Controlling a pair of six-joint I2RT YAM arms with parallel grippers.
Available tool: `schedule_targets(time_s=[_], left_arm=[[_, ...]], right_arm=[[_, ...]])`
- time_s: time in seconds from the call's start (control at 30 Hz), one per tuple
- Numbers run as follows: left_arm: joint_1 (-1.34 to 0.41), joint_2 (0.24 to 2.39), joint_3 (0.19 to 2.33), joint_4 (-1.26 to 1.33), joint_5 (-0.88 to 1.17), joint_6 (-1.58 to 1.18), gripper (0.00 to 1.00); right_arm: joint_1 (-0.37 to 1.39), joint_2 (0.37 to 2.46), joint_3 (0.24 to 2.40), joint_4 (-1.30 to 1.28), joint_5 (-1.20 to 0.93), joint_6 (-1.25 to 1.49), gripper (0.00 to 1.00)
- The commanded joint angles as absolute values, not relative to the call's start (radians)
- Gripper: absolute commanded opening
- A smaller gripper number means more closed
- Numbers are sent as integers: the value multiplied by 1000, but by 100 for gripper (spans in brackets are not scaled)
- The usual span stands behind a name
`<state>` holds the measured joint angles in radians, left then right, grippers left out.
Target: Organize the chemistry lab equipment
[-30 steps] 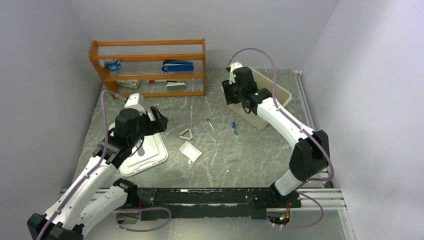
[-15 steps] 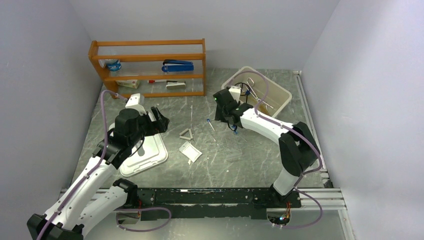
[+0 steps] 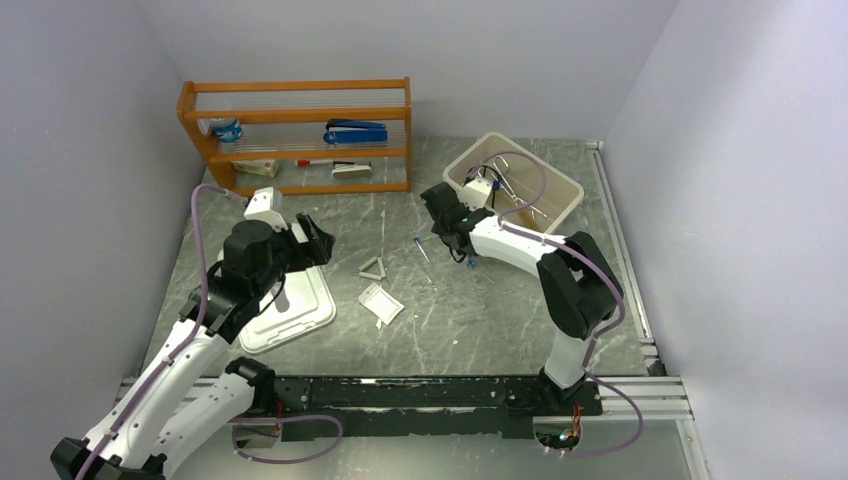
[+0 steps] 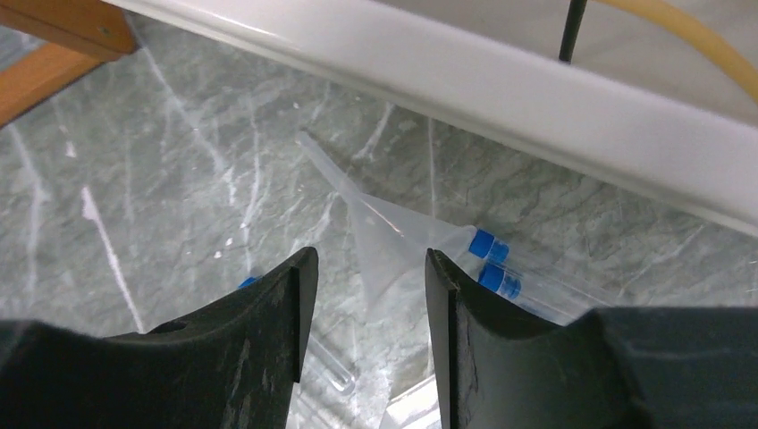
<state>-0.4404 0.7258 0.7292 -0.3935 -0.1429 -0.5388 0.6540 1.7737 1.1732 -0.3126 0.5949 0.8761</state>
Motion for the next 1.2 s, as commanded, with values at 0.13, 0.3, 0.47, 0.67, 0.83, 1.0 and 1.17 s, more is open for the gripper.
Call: schedule_targets(time_s=[0.13, 0.3, 0.47, 0.67, 0.83, 1.0, 1.17], left_arm=[[-442, 743, 729, -391, -188, -539, 89], [-442, 779, 742, -389, -193, -529, 89], [-442, 791, 742, -399, -201, -533, 88], [-442, 775, 738, -404, -214, -536, 88], [-442, 763, 742, -414, -223, -535, 88], [-442, 763, 738, -398, -194, -536, 89], [-442, 775, 734, -379, -160, -535, 89]], right_arm=[[652, 1841, 1164, -264, 647, 959, 47], [652, 1870, 1165, -197, 619, 913, 23], [652, 1835, 1146, -123, 580, 898, 6], [652, 1720, 1128, -63, 525, 866, 0], [647, 1567, 1129, -24, 423, 807, 0], [571, 1437, 1139, -87, 396, 731, 0], [371, 1345, 1121, -170, 390, 663, 0]])
